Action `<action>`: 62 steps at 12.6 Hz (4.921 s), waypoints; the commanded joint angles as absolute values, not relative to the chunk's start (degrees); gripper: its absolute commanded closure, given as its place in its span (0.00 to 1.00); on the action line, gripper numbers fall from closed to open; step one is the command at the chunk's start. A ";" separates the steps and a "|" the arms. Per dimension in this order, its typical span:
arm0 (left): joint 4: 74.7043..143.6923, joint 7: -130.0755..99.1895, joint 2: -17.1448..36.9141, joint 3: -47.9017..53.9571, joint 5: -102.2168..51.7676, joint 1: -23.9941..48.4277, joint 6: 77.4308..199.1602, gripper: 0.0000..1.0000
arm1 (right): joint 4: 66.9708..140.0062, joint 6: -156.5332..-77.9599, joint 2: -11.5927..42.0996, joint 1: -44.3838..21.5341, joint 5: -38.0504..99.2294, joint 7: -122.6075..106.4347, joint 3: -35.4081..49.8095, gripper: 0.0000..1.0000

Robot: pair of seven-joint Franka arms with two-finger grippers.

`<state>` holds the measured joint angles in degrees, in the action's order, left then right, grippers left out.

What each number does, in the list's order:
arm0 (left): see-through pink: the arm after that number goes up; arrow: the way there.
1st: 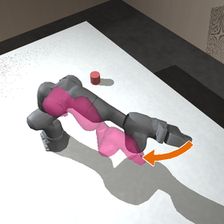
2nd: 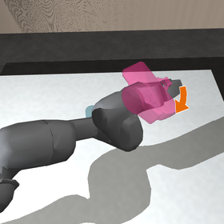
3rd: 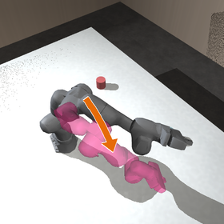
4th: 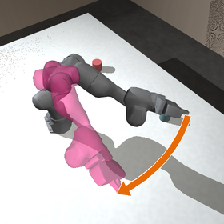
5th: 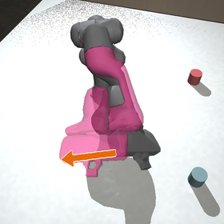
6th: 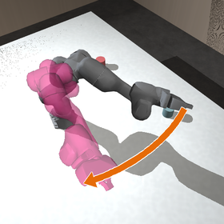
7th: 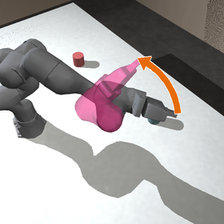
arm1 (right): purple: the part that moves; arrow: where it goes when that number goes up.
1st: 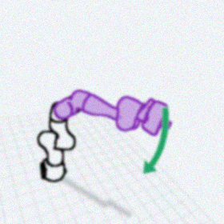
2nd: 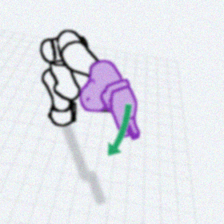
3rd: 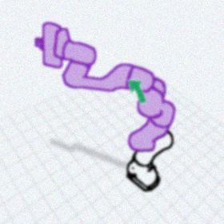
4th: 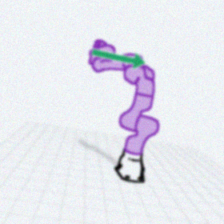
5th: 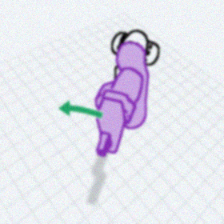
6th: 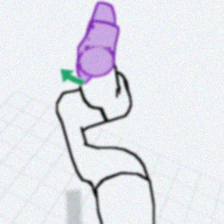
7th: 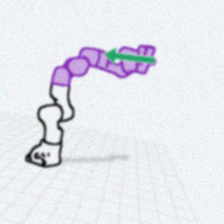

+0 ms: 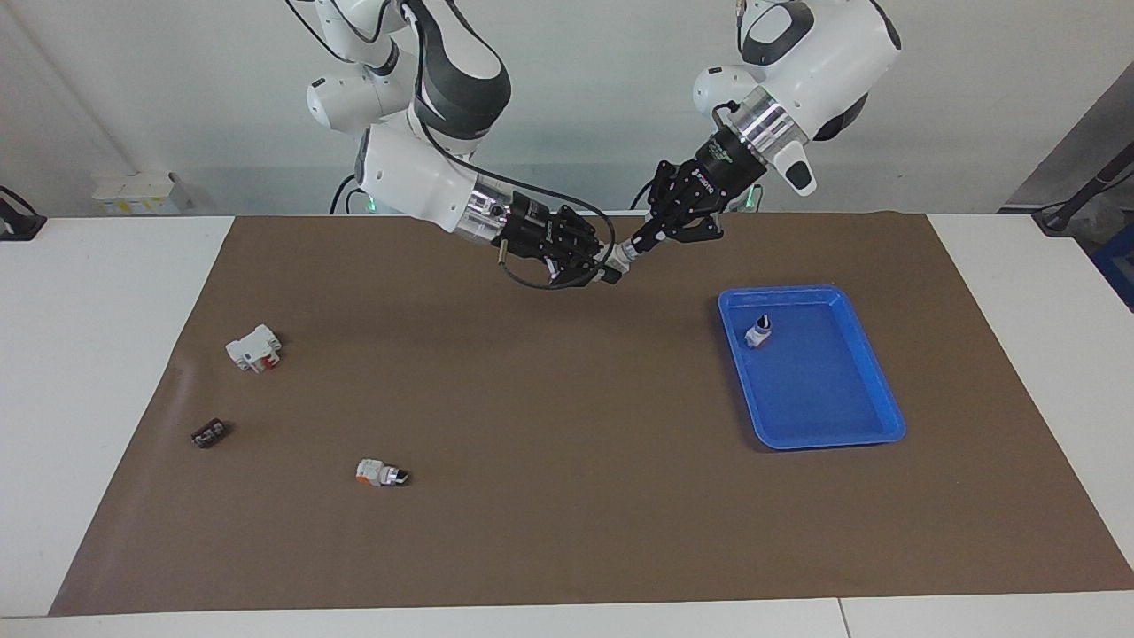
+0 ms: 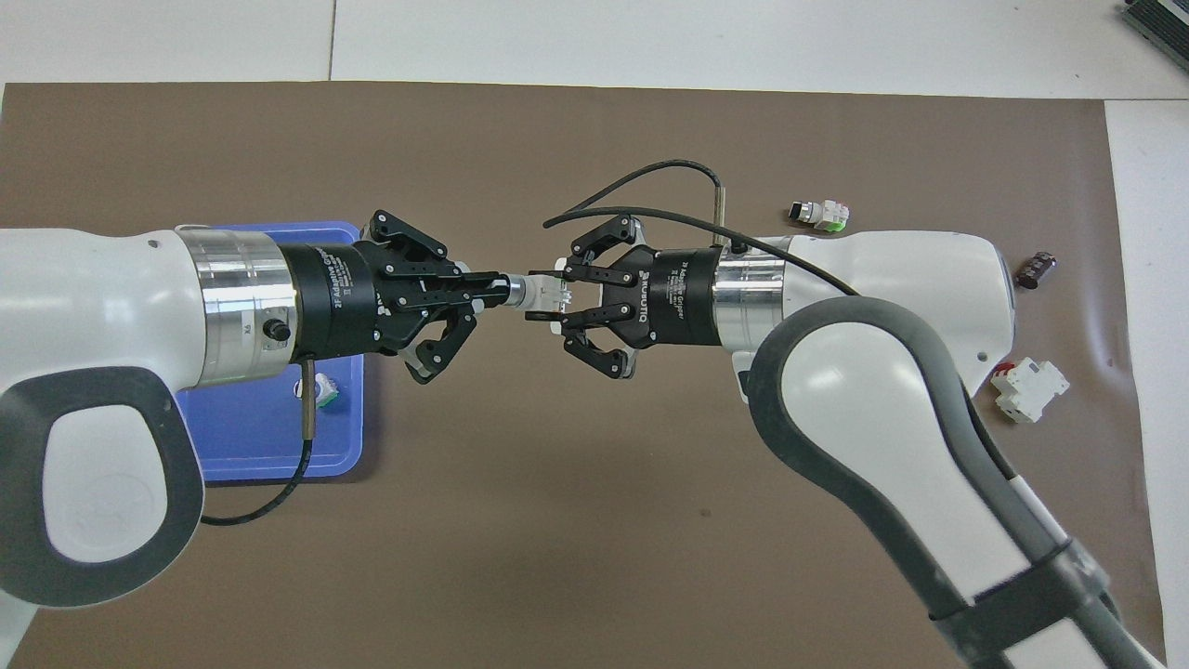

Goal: Turn and place switch with both arms

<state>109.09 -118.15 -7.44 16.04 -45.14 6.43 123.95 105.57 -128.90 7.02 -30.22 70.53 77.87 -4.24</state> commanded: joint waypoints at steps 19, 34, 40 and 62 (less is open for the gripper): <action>109.16 -143.26 -6.07 17.84 -37.97 6.24 128.76 1.00 | 106.26 -125.78 4.31 -31.90 60.23 77.52 -2.81 0.00; 125.85 -129.05 -14.49 17.49 -21.20 -1.13 127.80 1.00 | 102.39 -100.10 -8.09 -12.57 9.71 31.70 -3.78 0.00; 132.71 -107.71 -18.45 17.23 -12.84 -7.98 125.17 1.00 | 91.88 -93.47 -2.22 -5.91 -0.27 10.02 -3.87 0.00; 138.87 -95.11 -10.37 16.61 -7.03 -15.21 135.18 0.00 | 95.01 -92.28 -3.78 -5.18 -0.97 9.49 -2.99 0.00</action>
<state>139.63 -96.51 -9.82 16.44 -8.10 -14.84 135.26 94.96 -92.31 -3.39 -4.70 0.24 10.72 -2.45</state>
